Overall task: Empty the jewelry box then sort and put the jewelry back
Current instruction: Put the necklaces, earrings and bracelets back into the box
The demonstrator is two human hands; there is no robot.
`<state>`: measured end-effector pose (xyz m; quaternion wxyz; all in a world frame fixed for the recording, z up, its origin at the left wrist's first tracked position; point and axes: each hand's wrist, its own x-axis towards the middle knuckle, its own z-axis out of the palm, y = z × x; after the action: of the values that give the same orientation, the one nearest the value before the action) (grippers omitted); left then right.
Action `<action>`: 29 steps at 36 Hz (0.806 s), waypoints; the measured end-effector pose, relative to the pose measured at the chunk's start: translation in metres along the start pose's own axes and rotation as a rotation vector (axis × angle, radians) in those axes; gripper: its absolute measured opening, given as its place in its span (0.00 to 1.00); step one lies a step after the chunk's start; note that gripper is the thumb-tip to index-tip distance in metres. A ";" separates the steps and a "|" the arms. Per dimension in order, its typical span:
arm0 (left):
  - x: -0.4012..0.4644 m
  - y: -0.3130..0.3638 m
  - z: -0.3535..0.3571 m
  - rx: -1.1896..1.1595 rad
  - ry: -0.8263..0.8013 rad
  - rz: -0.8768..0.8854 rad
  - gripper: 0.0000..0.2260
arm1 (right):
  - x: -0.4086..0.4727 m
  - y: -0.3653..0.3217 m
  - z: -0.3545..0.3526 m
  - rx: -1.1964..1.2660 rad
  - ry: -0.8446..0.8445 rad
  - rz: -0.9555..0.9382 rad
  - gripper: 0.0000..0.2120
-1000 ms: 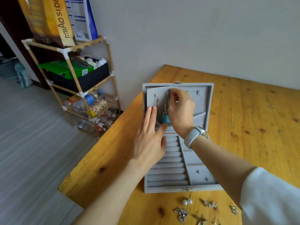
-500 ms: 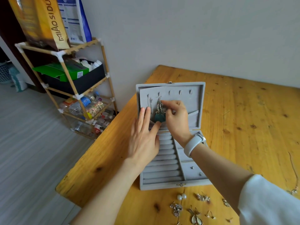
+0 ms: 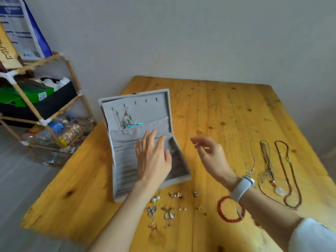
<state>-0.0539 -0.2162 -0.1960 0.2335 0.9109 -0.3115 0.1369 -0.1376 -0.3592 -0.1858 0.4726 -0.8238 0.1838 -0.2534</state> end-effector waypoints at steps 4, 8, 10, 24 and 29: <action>-0.006 0.057 0.021 -0.128 -0.055 0.106 0.17 | -0.024 0.023 -0.055 -0.065 0.076 0.063 0.16; -0.010 0.110 0.044 -0.187 -0.205 0.205 0.20 | -0.042 0.045 -0.106 -0.119 0.158 0.144 0.15; -0.011 0.133 0.057 -0.186 -0.308 0.219 0.21 | -0.048 0.057 -0.129 -0.157 0.211 0.184 0.15; 0.008 0.147 0.125 0.149 -0.476 0.185 0.23 | 0.024 0.126 -0.195 -0.760 0.140 0.370 0.22; 0.006 0.146 0.127 0.156 -0.466 0.184 0.23 | 0.043 0.133 -0.184 -0.884 0.074 0.401 0.16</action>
<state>-0.1279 -0.3856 -0.2524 0.0708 0.9009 -0.4270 -0.0324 -0.2207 -0.5735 -0.2130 0.1102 -0.8844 0.4455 -0.0843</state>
